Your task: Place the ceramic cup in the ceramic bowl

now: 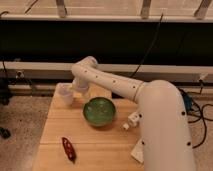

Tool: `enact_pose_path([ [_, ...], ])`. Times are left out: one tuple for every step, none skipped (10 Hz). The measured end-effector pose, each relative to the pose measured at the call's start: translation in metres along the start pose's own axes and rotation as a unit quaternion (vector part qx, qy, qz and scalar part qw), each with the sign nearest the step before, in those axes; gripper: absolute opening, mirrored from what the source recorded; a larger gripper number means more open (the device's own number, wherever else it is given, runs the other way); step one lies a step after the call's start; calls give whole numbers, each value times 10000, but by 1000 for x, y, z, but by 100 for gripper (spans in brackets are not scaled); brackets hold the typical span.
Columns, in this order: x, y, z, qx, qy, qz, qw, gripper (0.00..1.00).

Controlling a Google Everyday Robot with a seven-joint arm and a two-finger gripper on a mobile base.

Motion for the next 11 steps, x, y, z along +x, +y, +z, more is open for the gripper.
enact_pose_path([
  [1,-3,0,-24,-30,-56,10000,80],
  [-2,-10,3,-44,-72,-150,9999,80],
  [-4,-16,5,-60,-98,-221,9997,80],
  [-6,-23,8,-86,-131,-323,9994,80],
  [-8,-28,10,-121,-160,-402,9990,80],
  [-9,-31,11,-143,-170,-455,9987,80],
  [-10,-33,13,-203,-176,-531,9982,80],
  [-11,-36,16,-272,-173,-607,9976,80],
  [-12,-37,19,-334,-171,-655,9971,80],
  [-14,-37,24,-434,-168,-716,9963,80],
  [-15,-37,28,-500,-167,-755,9958,77],
])
